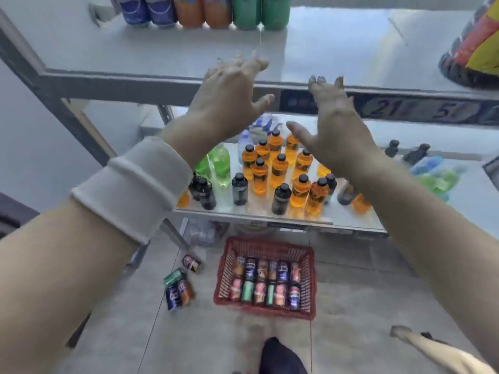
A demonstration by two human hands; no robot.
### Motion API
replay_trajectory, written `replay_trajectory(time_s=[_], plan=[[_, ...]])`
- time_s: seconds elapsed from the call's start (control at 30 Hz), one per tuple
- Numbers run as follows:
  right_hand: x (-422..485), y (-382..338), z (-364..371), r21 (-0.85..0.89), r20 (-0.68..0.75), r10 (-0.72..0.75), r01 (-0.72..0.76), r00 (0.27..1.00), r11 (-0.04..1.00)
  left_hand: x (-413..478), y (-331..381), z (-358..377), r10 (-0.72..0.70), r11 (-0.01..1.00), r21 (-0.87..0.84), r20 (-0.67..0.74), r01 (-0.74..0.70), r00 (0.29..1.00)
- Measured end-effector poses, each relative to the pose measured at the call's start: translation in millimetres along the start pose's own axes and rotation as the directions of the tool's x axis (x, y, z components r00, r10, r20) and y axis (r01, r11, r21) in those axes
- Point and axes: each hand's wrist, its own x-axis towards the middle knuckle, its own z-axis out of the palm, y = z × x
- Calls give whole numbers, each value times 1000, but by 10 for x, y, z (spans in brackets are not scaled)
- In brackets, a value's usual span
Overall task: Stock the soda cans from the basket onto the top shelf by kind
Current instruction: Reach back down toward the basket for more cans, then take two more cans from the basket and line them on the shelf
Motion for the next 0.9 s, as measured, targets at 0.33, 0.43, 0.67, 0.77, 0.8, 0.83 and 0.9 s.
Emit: replay_trajectory(time_s=[0.33,0.43,0.67,0.77,0.8,0.83,0.9], plan=[[-1247,143,897,38,169,121,-129,978,991,-1331,-53,747,-56,996,-50,212,68,976],[-1572,277,1167,26,252,166,-178,953,984,-1654,-54,1072,-91,988,-90,307,124,947],[-2026,935,1702,34,455,325,-381,829,924,-1973,53,1914,-195,951,-108,515,289,835],[-2138,1288,1964,17,528,388,-467,755,884,-2024,72,2358,-273,886,-165,569,433,776],[-2169,1417,2070,19,551,414,-507,724,862,-2054,80,2541,-291,864,-176,591,472,753],[-2206,1532,2182,19,576,438,-548,690,836,-2100,89,2716,-308,841,-179,619,511,723],[-2262,1717,2415,22,621,462,-603,634,798,-2210,98,3072,-326,789,-179,689,588,648]])
